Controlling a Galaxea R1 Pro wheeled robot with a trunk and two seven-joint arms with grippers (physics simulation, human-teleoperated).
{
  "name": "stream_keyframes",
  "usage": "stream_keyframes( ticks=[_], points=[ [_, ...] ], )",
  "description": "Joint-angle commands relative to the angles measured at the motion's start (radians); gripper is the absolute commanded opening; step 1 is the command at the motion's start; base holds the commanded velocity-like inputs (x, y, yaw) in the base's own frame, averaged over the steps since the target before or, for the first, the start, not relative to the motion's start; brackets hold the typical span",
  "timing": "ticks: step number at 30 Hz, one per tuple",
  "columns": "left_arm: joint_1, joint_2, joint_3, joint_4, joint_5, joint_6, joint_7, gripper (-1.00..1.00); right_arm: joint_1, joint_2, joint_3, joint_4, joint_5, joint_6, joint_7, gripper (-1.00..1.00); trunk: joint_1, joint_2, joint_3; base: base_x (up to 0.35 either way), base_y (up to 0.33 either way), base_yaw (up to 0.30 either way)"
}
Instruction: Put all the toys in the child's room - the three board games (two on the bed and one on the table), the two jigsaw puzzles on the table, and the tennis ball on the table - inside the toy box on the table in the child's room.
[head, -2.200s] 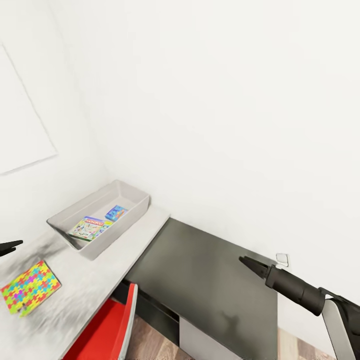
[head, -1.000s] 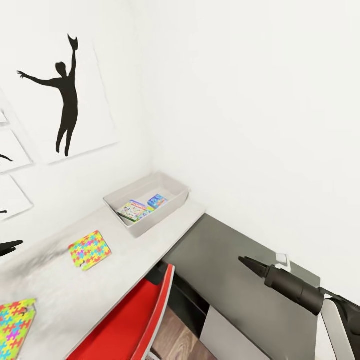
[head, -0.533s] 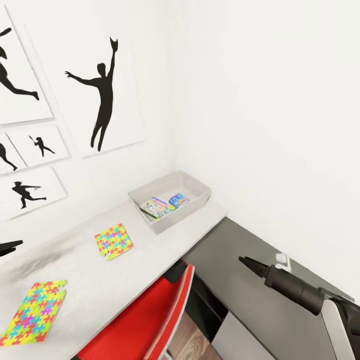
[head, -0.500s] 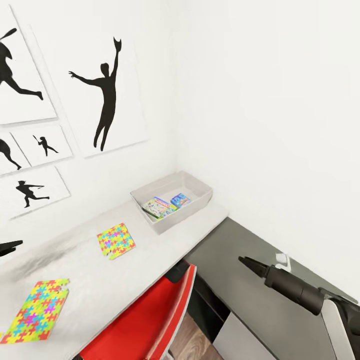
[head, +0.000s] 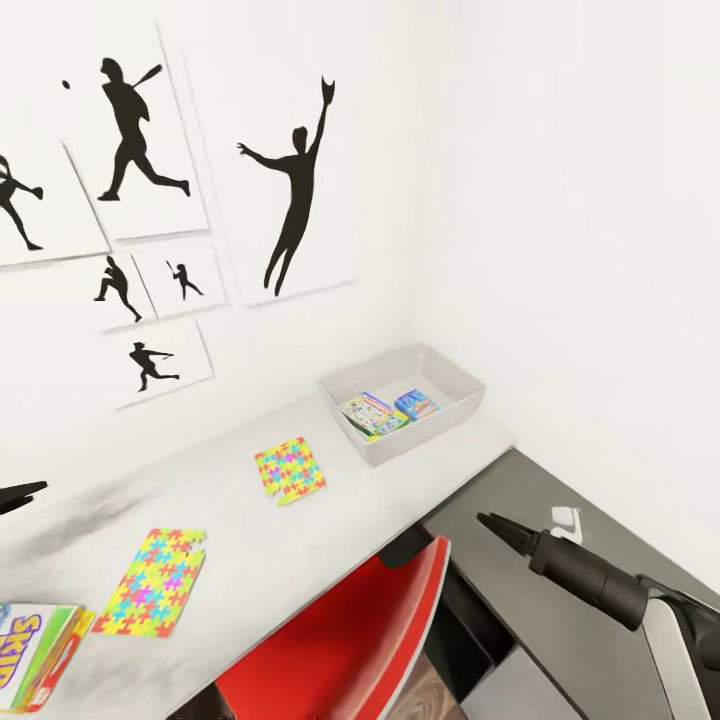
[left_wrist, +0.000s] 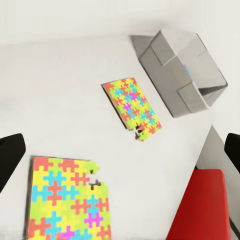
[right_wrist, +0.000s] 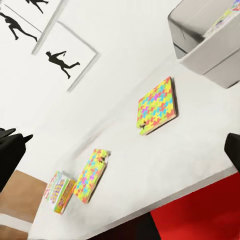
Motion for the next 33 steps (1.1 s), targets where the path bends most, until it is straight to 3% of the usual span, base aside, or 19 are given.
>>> stream_keyframes(
  ticks=[1, 33],
  points=[
    [-0.002, -0.001, 0.003, 0.000, -0.011, 0.011, -0.008, 1.00, -0.001, 0.000, -0.001, 0.000, -0.002, 0.005, 0.002, 1.00, 0.001, -0.002, -0.002, 0.000, 0.012, 0.286],
    [-0.002, -0.006, 0.003, 0.000, -0.009, 0.015, -0.008, 1.00, -0.001, 0.000, -0.001, -0.001, -0.002, 0.005, -0.001, 1.00, 0.001, -0.002, -0.002, 0.000, 0.001, 0.286]
  ],
)
